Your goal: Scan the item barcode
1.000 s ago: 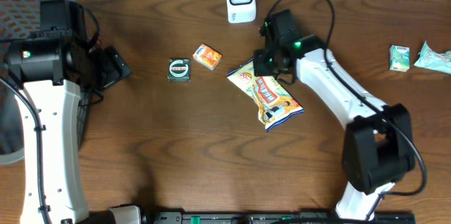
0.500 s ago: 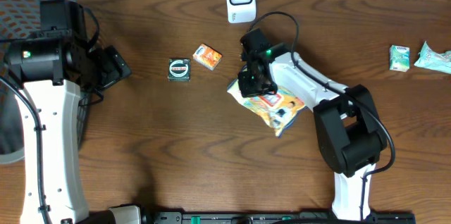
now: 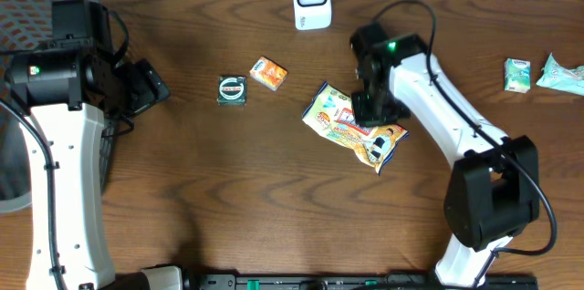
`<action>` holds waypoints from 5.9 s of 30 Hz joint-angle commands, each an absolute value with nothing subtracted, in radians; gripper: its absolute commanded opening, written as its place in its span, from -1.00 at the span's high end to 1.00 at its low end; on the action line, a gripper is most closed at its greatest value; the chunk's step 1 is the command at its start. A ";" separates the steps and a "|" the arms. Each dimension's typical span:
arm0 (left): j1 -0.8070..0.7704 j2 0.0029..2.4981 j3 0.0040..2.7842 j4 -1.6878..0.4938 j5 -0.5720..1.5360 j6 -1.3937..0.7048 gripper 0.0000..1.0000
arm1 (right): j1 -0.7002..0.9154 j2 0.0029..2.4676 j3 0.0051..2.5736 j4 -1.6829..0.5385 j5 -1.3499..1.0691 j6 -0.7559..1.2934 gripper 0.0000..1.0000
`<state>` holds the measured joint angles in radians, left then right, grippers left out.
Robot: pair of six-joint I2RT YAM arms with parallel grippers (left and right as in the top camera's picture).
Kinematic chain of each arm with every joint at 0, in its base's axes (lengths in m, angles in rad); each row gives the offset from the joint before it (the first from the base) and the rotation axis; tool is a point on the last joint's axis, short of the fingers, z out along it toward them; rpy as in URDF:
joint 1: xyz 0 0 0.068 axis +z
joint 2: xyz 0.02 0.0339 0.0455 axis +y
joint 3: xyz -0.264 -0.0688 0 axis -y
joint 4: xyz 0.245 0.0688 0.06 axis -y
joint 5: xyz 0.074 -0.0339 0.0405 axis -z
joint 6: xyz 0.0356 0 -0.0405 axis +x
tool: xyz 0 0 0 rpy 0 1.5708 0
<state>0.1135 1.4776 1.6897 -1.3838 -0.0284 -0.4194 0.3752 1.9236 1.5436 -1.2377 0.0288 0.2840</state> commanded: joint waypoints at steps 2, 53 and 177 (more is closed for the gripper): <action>0.116 1.484 1.686 -1.386 -0.035 -0.424 -0.96 | 0.374 1.938 1.385 -1.125 0.073 0.276 0.70; 0.116 1.484 1.686 -1.386 -0.035 -0.424 -0.95 | 0.208 1.968 1.596 -1.172 -0.209 -0.031 -0.99; 0.116 1.484 1.686 -1.386 -0.035 -0.424 -0.96 | 0.414 1.946 1.661 -0.270 0.440 -0.225 0.98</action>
<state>0.1135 1.4776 1.6897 -1.3834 -0.0288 -0.4194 0.4122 1.9137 1.6360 -0.3832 0.3088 -0.0360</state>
